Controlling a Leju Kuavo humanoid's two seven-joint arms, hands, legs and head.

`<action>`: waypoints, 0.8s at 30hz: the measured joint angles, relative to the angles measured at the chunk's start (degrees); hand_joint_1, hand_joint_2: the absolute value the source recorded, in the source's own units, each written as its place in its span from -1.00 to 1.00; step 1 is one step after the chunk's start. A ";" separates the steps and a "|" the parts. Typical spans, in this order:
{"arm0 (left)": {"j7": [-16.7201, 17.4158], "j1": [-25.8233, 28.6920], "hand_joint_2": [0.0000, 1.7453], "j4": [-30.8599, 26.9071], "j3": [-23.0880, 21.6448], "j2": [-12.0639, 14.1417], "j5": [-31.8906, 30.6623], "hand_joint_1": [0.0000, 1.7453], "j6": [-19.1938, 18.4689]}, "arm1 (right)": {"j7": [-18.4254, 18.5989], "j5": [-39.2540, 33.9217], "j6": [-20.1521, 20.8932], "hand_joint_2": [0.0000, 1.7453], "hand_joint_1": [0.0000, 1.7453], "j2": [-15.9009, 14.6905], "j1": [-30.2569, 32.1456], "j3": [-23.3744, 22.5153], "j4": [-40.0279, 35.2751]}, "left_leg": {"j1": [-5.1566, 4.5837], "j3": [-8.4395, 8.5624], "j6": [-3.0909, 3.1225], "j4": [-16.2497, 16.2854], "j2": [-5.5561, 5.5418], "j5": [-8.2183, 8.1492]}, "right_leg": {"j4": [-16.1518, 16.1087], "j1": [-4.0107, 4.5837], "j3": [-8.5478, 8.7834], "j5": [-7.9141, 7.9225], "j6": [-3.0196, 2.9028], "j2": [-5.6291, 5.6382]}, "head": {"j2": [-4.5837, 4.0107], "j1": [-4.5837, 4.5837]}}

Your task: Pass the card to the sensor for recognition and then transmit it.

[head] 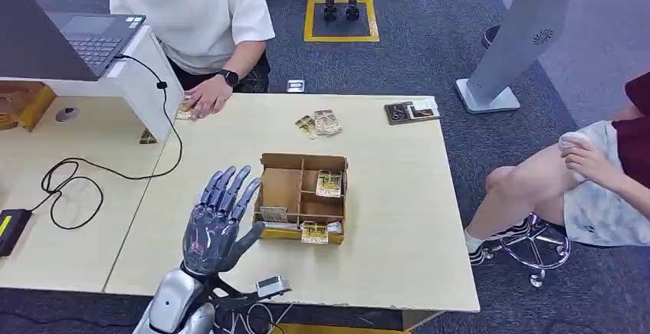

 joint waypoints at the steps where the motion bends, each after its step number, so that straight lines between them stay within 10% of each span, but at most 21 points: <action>1: -0.33 0.01 1.00 0.00 -0.40 0.33 -0.24 -1.00 0.00 | 0.00 0.00 0.00 1.00 -1.00 0.00 0.00 0.00 -0.02 | 0.00 0.00 0.00 0.00 0.00 0.00 | 0.00 0.00 0.00 0.00 0.00 0.00 | 0.00 0.00; 24: 10.63 -1.27 1.00 1.66 -9.81 6.19 -4.07 -1.00 0.00 | -0.24 0.11 -0.33 1.00 -1.00 -0.52 0.03 0.00 -0.94 | 0.00 0.01 0.00 0.00 0.00 0.00 | 0.00 0.00 0.00 0.00 0.00 0.00 | 0.00 0.00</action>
